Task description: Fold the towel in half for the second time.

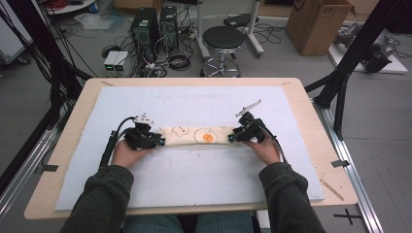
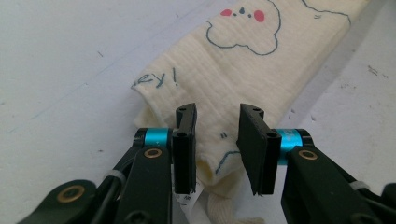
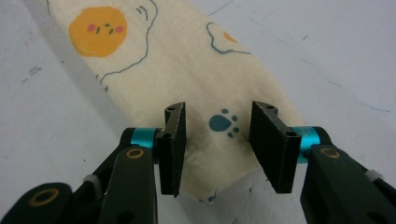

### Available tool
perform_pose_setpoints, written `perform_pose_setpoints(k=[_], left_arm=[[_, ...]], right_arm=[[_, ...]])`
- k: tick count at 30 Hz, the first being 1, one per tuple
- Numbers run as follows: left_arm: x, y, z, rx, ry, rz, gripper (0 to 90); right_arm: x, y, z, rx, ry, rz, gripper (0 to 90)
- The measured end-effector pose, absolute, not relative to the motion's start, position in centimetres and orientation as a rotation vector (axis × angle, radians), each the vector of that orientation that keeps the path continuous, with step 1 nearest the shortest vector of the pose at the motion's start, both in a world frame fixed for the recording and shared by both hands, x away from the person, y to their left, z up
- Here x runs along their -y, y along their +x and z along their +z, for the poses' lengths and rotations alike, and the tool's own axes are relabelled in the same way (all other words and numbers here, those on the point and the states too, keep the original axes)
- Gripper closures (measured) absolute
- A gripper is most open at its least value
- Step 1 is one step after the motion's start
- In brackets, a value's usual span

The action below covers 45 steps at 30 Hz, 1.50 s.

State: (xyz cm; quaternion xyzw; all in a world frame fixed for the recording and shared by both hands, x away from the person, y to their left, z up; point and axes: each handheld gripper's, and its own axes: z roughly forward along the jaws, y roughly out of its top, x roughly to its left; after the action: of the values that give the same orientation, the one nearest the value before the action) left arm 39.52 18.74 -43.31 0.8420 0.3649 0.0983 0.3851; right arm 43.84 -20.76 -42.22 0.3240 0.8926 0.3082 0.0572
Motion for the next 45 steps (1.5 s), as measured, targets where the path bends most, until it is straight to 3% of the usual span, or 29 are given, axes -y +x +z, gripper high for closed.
perform_pose_setpoints(k=[12, 35, 45], left_arm=[[-18.9, 39.2, -42.6, -0.906, 2.114, 0.275, 61.1], [-20.1, 36.4, -39.1, -0.868, 2.013, 0.318, 45.9], [-21.1, 35.1, -39.0, -0.878, 1.996, 0.331, 40.4]], right_arm=[[21.0, 43.6, -41.3, -2.672, 0.984, 0.996, 51.6], [22.9, 41.6, -38.0, -2.52, 1.039, 1.24, 23.5], [23.1, 40.6, -37.1, -2.479, 1.024, 1.267, 20.0]])
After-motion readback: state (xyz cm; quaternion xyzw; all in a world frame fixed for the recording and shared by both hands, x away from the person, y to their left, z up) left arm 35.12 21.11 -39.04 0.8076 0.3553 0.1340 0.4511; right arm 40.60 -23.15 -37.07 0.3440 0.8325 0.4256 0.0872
